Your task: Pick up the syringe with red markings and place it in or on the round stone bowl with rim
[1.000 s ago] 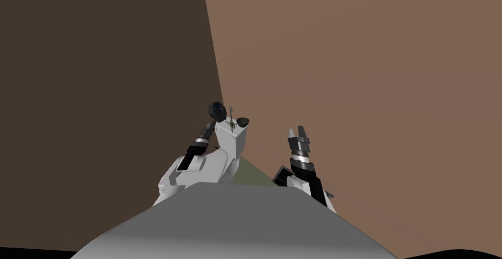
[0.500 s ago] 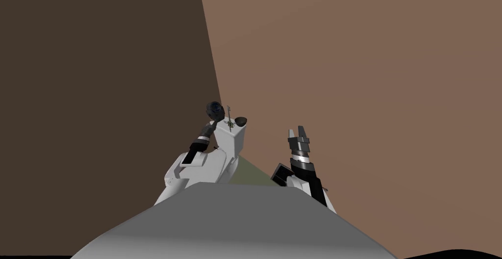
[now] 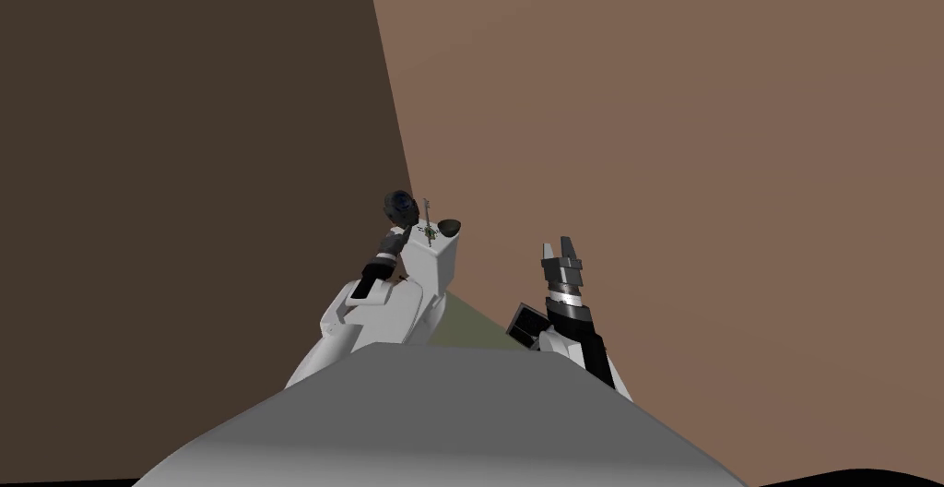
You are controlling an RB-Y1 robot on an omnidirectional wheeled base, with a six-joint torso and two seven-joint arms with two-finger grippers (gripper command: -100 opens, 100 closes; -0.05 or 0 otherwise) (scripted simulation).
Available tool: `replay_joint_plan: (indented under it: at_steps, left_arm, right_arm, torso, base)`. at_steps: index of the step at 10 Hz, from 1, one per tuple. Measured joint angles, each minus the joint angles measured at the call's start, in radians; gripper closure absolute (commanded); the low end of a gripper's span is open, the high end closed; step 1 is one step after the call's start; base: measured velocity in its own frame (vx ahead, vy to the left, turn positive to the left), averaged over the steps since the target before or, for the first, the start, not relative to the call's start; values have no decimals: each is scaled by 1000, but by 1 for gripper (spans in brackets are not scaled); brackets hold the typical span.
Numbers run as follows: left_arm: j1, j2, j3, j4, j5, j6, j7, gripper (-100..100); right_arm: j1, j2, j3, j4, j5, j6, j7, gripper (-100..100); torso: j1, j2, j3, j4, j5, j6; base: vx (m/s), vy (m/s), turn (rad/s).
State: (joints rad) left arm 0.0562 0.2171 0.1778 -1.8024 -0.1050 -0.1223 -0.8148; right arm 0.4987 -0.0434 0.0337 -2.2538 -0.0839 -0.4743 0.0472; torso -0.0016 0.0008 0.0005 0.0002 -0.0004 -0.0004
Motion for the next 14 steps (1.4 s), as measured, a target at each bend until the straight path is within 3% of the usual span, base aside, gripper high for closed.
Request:
replay_joint_plan:
  at_steps: [10,12,14]
  left_arm:
    - [-161,-35,53,179,-73,120,-254,-100]
    - [-170,-37,57,190,-77,133,-280,-100]
    - [-171,-36,58,191,-77,134,-281,-100]
  right_arm:
    - [0,0,0,0,0,0,0,0]
    - [0,0,0,0,0,0,0,0]
    - [0,0,0,0,0,0,0,0]
  torso:
    - [0,-1,-1,0,0,0]
    - [2,-1,0,0,0,0]
    - [2,0,0,0,0,0]
  base:
    - [-4,-26,-37]
    - [-6,-10,6]
    - [-2,-3,2]
